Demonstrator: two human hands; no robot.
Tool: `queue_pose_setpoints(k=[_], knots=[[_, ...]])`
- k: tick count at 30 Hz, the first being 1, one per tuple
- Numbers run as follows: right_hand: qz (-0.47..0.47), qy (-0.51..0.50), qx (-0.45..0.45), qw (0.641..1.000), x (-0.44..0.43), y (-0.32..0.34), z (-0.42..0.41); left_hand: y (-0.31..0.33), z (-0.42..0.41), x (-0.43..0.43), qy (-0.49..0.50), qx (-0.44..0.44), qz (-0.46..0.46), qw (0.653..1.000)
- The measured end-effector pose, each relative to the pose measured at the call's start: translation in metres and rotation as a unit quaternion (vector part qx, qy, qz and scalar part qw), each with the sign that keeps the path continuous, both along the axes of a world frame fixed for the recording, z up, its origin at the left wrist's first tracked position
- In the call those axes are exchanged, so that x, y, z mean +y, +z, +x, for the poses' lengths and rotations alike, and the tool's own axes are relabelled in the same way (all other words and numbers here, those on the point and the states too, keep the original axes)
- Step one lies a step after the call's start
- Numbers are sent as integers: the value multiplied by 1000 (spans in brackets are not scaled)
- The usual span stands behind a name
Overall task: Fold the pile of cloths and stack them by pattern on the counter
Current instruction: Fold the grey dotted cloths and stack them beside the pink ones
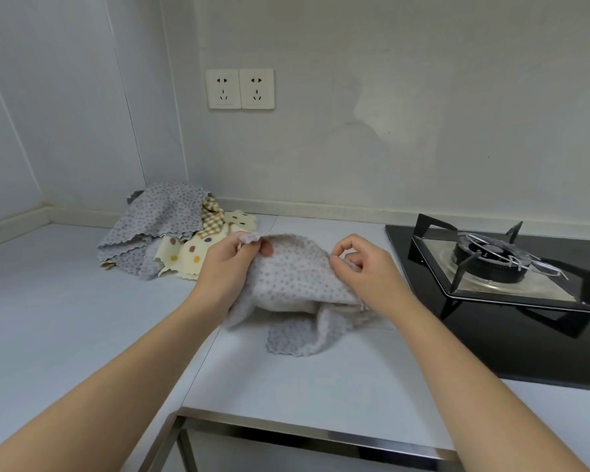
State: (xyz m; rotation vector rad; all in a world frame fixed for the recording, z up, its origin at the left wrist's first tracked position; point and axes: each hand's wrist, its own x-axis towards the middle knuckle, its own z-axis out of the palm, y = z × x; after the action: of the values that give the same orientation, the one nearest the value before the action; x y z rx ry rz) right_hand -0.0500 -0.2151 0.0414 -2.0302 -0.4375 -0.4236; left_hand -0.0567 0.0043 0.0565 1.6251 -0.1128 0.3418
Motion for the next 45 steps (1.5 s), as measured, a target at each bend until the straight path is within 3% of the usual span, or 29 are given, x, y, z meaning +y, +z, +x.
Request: queue_pose_setpoints(k=[2, 6, 9, 12, 15, 17, 23, 25, 28, 30, 32, 35, 37, 39, 42, 44, 45], knots=[[-30, 14, 23, 999, -8, 7, -2, 7, -3, 2, -16, 22, -8, 1000], [-85, -70, 29, 993, -14, 11, 3, 16, -6, 1, -49, 73, -71, 994], [113, -103, 106, 983, -17, 18, 6, 23, -6, 1, -76, 108, -131, 983], [309, -24, 216, 926, -28, 27, 1, 31, -6, 3, -114, 172, -181, 962], [392, 68, 277, 875, -39, 31, -4, 34, -4, 9, -195, 234, -212, 929], [393, 63, 283, 872, -40, 30, -2, 27, 2, 10, -200, 231, -217, 927], [269, -151, 192, 932, -41, 9, 17, -7, 13, 7, -56, 172, -74, 981], [212, -188, 158, 946, -41, 2, 18, -18, 15, 7, -22, 154, 53, 986], [44, -217, 78, 972, -37, -7, 19, -31, 9, -1, 22, 31, 319, 947], [-41, -228, 32, 972, -32, -10, 18, -38, 1, -8, -6, -40, 418, 908], [-68, -215, 63, 972, -28, -11, 18, -45, -1, -12, -41, -68, 497, 864], [-151, -155, 164, 962, -20, -11, 12, -52, 7, -10, -66, -36, 556, 828], [-211, -152, 145, 955, -18, -11, 11, -62, 11, -7, -83, -8, 579, 811], [-224, -125, 123, 959, -17, -11, 9, -69, 11, -3, -56, -35, 574, 816], [-220, -119, 108, 962, -18, -14, 13, -61, 7, -5, 11, -153, 522, 839], [-227, -128, 116, 958, -17, -17, 15, -56, 3, -8, -14, -154, 522, 839], [-241, -124, 125, 954, -16, -18, 15, -56, 2, -10, -35, -141, 550, 823]])
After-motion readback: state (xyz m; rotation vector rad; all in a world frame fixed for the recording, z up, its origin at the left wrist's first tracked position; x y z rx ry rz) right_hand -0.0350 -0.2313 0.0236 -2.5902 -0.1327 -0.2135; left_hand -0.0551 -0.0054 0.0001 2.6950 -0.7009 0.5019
